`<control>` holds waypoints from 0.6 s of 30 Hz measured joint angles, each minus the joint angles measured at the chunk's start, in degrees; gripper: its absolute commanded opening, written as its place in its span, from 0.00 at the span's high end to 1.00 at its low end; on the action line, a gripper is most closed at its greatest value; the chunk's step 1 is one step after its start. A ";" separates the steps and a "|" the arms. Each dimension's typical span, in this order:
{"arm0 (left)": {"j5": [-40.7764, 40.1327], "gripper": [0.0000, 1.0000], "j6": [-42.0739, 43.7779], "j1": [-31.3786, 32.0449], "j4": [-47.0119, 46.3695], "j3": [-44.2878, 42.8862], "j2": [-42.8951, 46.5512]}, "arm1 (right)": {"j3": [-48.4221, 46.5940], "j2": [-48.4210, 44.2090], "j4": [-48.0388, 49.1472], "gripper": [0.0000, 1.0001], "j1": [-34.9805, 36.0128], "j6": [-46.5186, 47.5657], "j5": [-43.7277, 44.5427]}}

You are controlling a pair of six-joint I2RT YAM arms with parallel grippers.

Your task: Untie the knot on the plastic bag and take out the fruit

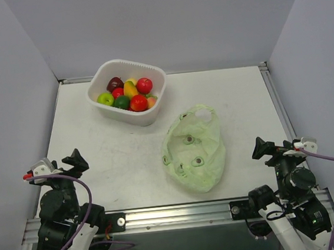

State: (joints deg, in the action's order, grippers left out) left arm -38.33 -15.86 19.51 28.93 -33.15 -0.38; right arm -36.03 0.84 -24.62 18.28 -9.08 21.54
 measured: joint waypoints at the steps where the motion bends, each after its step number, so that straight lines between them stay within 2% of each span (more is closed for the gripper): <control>1: 0.00 0.03 0.00 -0.22 -0.02 0.07 0.00 | 0.00 0.00 0.00 0.00 -0.09 0.02 -0.04; 18: 0.24 0.03 0.00 -1.20 -0.07 0.57 0.00 | 0.66 -0.22 0.42 0.00 -0.76 0.24 -1.29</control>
State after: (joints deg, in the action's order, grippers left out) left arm -38.09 -15.86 18.31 28.86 -32.58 -0.38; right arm -35.38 0.62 -24.21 17.52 -8.84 20.25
